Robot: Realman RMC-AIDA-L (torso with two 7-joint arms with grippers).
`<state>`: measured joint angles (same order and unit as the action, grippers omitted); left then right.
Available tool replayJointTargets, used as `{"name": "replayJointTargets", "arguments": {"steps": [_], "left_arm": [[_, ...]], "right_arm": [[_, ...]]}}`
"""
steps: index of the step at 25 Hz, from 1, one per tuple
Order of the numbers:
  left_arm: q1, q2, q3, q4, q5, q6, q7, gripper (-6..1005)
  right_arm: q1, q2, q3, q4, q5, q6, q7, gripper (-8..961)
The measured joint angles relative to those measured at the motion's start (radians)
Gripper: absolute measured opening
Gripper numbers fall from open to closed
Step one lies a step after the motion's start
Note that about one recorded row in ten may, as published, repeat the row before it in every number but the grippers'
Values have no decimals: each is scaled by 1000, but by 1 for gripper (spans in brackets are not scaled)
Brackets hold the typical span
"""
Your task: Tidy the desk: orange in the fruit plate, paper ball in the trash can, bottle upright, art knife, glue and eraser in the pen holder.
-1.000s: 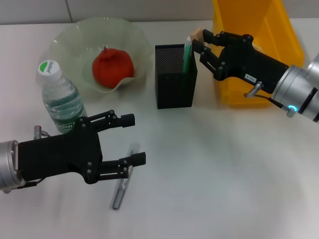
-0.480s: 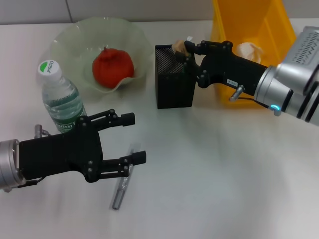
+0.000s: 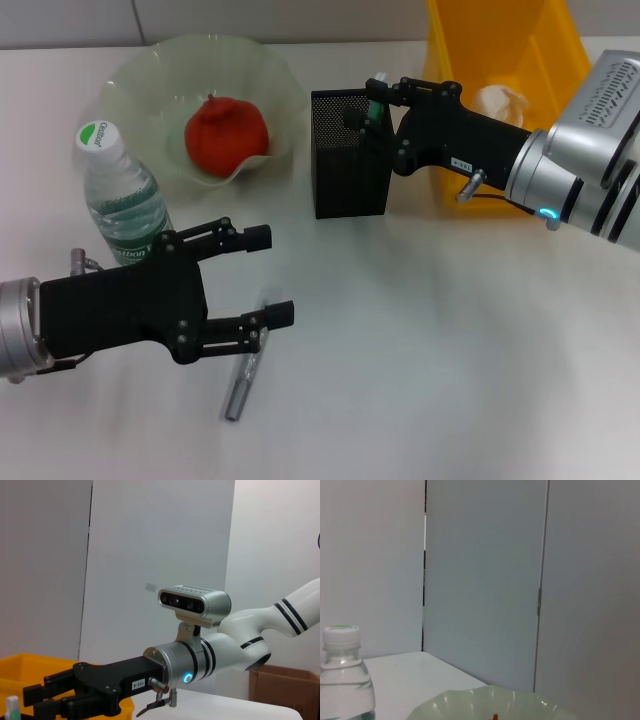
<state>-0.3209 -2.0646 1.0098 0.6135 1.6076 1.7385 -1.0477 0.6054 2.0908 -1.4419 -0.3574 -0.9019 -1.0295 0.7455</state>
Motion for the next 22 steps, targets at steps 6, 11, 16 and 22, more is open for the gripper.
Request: {"name": "replayJointTargets", "arguments": {"steps": [6,11,16,22], "left_arm": [[-4,0,0,0,0,-2,0,803],[-6,-1,-3,0,0,-2,0,802],[-6,-2,-7,0,-7,1,0,802],[0,-2,-9,0,-9,5,0,802]], "right_arm": [[-1,0,0,0,2,-9,0,406],[-10,1,4,0,3,-78,0,408],[-40,2,13,5,4,-194,7,409],[-92,1,20,-2,5,-253,10,411]]}}
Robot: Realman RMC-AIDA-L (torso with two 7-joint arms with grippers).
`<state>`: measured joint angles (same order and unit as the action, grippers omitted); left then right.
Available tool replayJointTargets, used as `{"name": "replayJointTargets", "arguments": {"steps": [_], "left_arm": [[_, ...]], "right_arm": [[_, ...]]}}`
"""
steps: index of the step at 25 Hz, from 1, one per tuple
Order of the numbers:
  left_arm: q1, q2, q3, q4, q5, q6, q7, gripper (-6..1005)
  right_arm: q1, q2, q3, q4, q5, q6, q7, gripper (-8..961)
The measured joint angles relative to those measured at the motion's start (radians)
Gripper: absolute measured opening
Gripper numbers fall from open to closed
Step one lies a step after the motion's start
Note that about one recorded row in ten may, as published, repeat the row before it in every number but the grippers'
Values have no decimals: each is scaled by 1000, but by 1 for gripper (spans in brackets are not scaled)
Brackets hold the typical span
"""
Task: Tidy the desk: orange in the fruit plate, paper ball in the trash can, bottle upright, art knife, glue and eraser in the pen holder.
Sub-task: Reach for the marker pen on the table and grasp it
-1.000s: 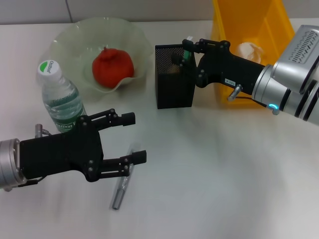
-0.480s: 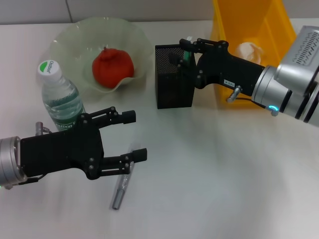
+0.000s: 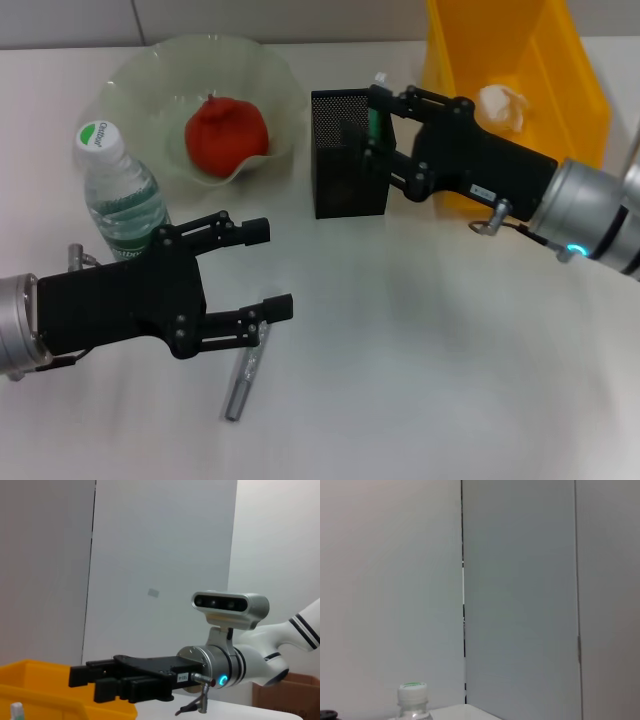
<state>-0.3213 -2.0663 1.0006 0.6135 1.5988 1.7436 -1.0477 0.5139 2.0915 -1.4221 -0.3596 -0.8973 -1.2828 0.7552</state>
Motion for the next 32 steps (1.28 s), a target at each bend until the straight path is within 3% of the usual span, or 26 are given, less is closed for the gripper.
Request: {"name": "replayJointTargets", "arguments": {"steps": [4,12,17,32], "left_arm": [[3,0,-1,-1,-1,3,0,802],[5,-1,8,-3,2,8,-13,801],[-11,0,25,8,53,2,-88,801],[-23,-2,47,14,68,-5,-119,800]], "right_arm": [[-37,1,-2,4,0,-44,1,412],[-143,-5,4,11,0,-246,-6,774],[-178,-7,3,32,-2,-252,-7,774],[-182,-5,6,91,0,-248,-35,774]]}}
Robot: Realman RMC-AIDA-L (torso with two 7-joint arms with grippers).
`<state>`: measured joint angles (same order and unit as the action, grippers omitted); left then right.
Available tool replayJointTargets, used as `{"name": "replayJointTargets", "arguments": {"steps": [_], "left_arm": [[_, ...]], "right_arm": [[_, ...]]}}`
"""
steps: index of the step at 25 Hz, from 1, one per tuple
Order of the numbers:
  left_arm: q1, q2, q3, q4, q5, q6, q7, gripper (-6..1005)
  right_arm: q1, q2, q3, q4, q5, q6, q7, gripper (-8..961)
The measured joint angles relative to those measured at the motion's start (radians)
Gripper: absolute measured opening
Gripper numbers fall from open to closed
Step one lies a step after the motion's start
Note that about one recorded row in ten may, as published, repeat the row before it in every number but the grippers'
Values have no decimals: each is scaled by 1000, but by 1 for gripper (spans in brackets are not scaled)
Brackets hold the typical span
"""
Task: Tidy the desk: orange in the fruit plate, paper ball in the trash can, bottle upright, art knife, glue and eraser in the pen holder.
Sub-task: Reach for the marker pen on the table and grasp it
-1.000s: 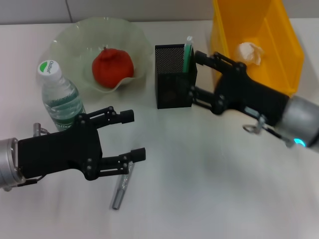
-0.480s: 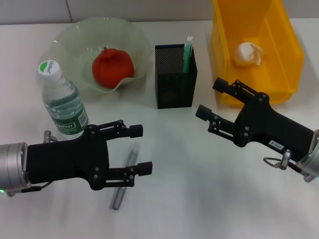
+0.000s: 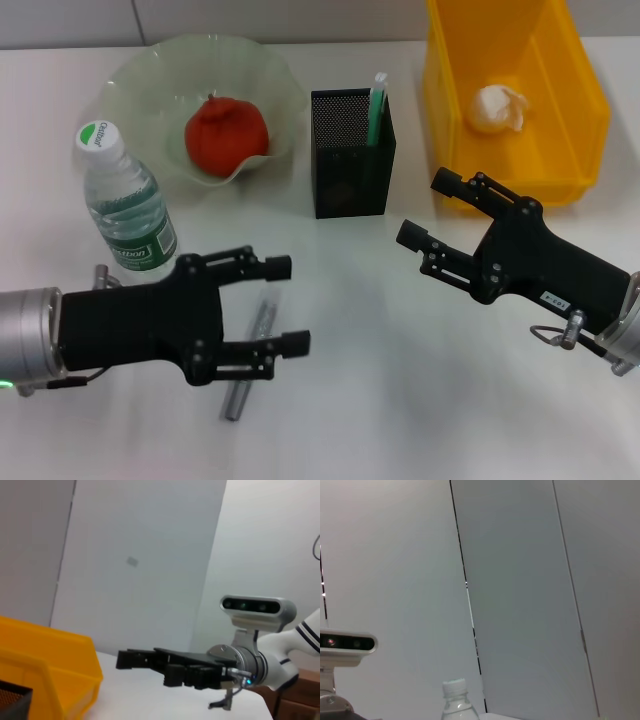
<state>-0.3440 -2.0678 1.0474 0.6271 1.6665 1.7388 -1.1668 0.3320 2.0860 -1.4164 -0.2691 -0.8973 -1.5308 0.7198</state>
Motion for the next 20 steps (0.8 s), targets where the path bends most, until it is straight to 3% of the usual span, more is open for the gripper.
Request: {"name": "replayJointTargets", "arguments": {"steps": [5,7,9,13,16,20], "left_arm": [[-9,0,33,88,23,-20,-153,800],[-14,1,48,167,54,-37,-302,800],[-46,1,65,309,171,-55,-560,800],[-80,-1,81,397,268,-57,-749,799],[-139,-2,137,522,401,-59,-1025,799],[-160,-2,182,582,473,-61,-1125,799]], "right_arm": [[1,0,1,1,0,0,0,774],[2,1,1,1,0,6,0,774],[4,2,1,1,0,9,-1,774],[8,2,0,2,0,10,0,774],[9,2,0,2,0,10,0,774],[12,4,0,2,0,25,1,774]]}}
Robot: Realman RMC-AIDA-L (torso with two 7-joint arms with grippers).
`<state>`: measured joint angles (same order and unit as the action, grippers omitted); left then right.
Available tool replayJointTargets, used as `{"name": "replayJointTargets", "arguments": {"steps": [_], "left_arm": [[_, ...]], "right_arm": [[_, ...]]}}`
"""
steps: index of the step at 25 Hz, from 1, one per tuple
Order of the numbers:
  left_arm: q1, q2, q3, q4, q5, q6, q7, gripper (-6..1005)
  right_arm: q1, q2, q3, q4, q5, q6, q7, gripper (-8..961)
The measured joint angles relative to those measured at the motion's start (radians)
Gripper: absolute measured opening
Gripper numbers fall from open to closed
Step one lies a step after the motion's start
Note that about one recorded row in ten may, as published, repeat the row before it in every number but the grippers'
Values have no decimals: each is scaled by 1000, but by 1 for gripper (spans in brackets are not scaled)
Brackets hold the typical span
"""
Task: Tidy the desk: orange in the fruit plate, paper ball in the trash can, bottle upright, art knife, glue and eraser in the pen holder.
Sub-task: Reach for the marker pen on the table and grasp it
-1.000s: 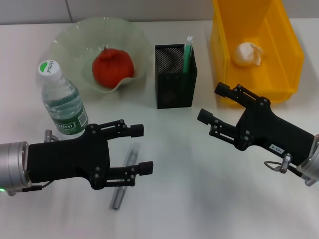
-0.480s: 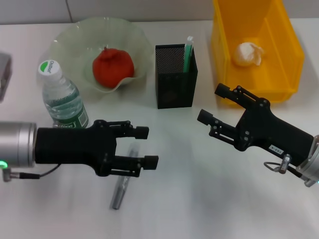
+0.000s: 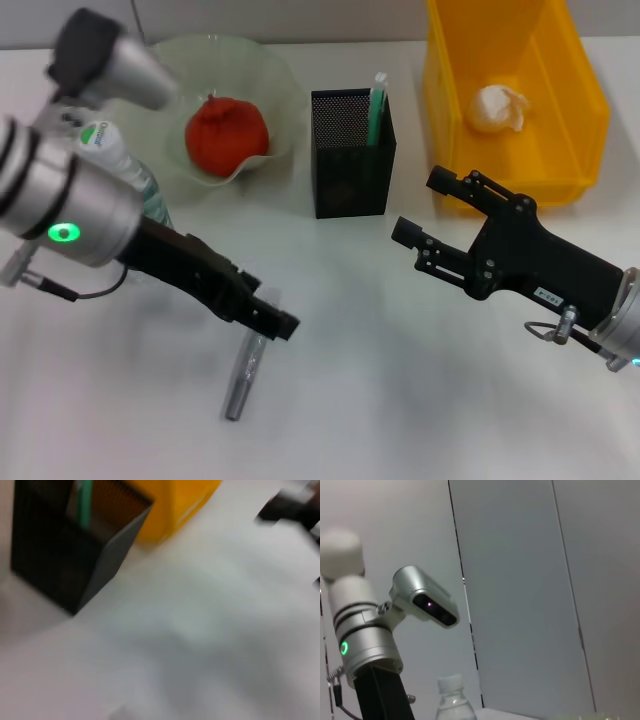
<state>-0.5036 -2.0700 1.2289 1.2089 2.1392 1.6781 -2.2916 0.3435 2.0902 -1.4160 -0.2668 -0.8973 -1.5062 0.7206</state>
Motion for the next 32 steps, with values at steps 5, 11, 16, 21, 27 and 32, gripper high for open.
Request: {"name": "replayJointTargets", "arguments": {"steps": [5,11,16,21,27,32], "left_arm": [[-93,-9,308,171,267,-31,-380,798],[-103,-10,380,155,310,-115,-444,798],[-97,-10,399,146,315,-131,-457,797],[-90,-10,432,135,315,-151,-462,797],[-98,-10,433,78,317,-181,-460,796],[-100,-10,434,56,329,-208,-458,796]], "right_arm": [[10,1,0,0,0,28,0,774],[14,1,0,0,0,32,0,774],[19,1,0,-1,0,36,0,774],[25,1,0,-1,0,37,0,774],[29,1,0,0,0,37,3,774],[29,1,0,0,0,40,3,774]]}}
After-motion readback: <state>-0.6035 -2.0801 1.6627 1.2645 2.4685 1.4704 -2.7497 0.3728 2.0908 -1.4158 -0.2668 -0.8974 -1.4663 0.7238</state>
